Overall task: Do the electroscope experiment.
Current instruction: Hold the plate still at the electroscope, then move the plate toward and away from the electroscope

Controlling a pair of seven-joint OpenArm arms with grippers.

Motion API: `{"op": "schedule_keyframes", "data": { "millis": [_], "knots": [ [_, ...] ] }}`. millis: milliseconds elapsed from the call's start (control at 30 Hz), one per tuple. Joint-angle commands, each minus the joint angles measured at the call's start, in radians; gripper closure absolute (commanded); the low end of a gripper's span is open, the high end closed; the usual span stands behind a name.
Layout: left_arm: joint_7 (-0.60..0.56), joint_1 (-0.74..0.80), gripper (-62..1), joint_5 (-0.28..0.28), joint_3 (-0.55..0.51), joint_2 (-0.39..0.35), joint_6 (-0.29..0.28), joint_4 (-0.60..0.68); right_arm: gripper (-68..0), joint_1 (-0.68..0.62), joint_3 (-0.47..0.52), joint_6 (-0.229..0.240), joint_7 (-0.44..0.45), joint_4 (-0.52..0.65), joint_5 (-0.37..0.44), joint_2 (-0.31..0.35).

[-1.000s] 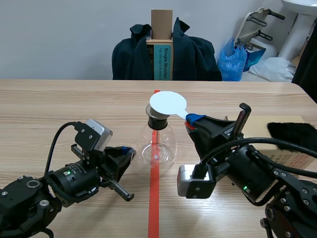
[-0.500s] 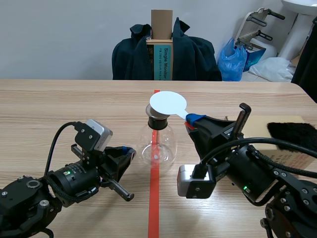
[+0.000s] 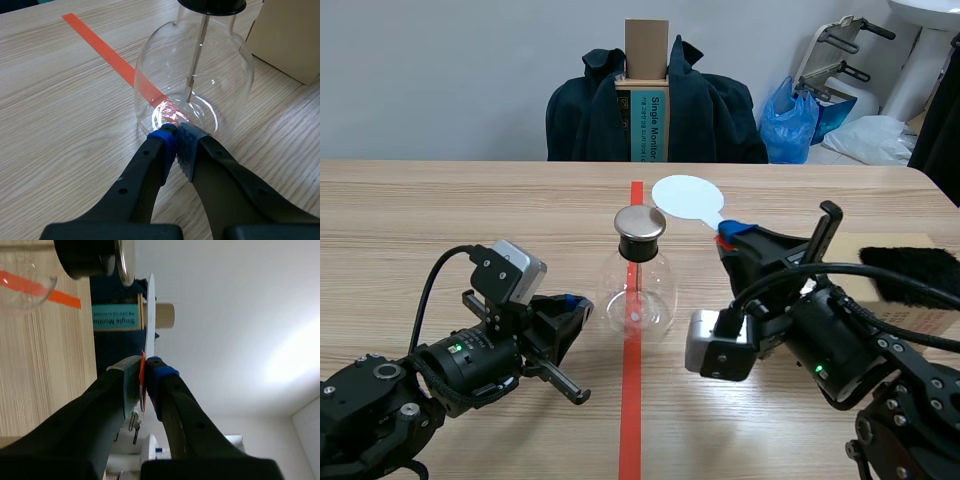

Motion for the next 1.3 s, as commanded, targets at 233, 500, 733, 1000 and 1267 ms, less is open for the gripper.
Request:
{"op": "schedule_keyframes", "data": {
  "millis": [233,500,733,1000,1267],
  "knots": [
    [-0.019,0.000,-1.6,-0.005,-0.008,0.003,-0.002,0.024,-0.8,0.016,0.003,-0.011,-0.248,0.015,0.008,0.010],
    [-0.019,0.000,-1.6,-0.005,-0.008,0.003,-0.002,0.024,-0.8,0.017,0.003,-0.011,-0.353,0.015,0.008,0.011],
    [-0.019,0.000,-1.6,-0.005,-0.008,0.003,-0.002,0.024,-0.8,0.017,0.003,-0.014,-0.241,0.015,0.003,0.011],
    [-0.019,0.000,-1.6,-0.005,-0.008,0.003,-0.002,0.024,-0.8,0.017,0.003,-0.014,-0.040,0.015,0.003,0.010],
    [-0.019,0.000,-1.6,-0.005,-0.008,0.003,-0.002,0.024,-0.8,0.017,0.003,-0.014,0.143,0.015,0.003,0.010]
  ]
}}
